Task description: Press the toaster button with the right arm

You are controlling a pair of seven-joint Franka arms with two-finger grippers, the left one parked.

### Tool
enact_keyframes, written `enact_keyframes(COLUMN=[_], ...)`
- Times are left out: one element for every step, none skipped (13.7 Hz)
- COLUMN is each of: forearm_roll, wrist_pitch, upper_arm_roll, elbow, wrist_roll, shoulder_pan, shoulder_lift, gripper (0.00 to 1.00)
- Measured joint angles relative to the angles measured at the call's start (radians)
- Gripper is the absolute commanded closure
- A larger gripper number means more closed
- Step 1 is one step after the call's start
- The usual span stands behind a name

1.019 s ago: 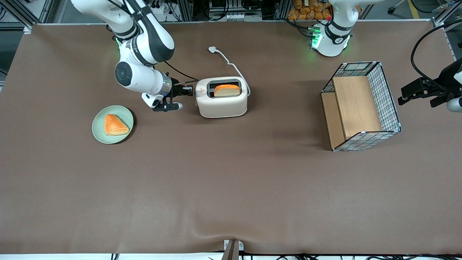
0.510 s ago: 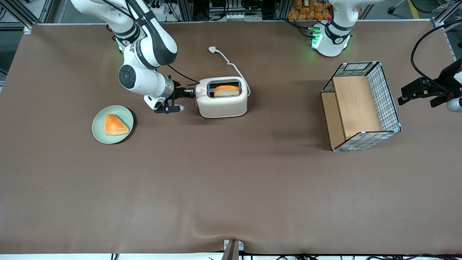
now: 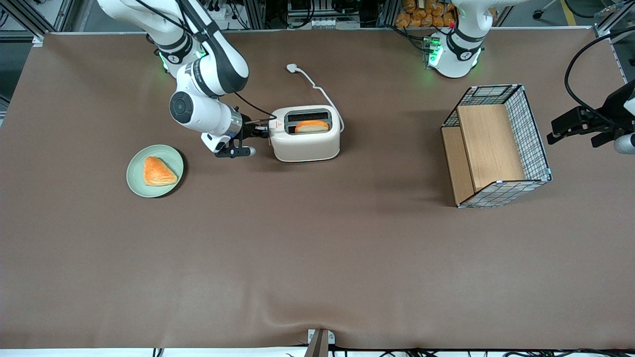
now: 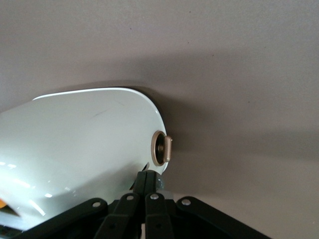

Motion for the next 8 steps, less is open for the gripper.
enact_keyframes(forearm_roll=[0.0, 0.0, 0.0, 0.0, 0.0, 0.0, 0.0, 0.0], wrist_pitch=[0.012, 0.025, 0.031, 0.032, 0.032, 0.032, 0.032, 0.032], upper_arm_roll=[0.0, 0.0, 0.0, 0.0, 0.0, 0.0, 0.0, 0.0], elbow=[-0.004, -0.007, -0.008, -0.008, -0.008, -0.008, -0.008, -0.008], wrist_roll=[0.0, 0.0, 0.0, 0.0, 0.0, 0.0, 0.0, 0.0], shoulder_pan=[0.004, 0.008, 0.01, 0.01, 0.01, 0.01, 0.01, 0.01], shoulder_lift=[0.005, 0.011, 0.015, 0.016, 0.016, 0.016, 0.016, 0.016], gripper=[1.0, 1.0, 1.0, 1.0, 1.0, 1.0, 1.0, 1.0])
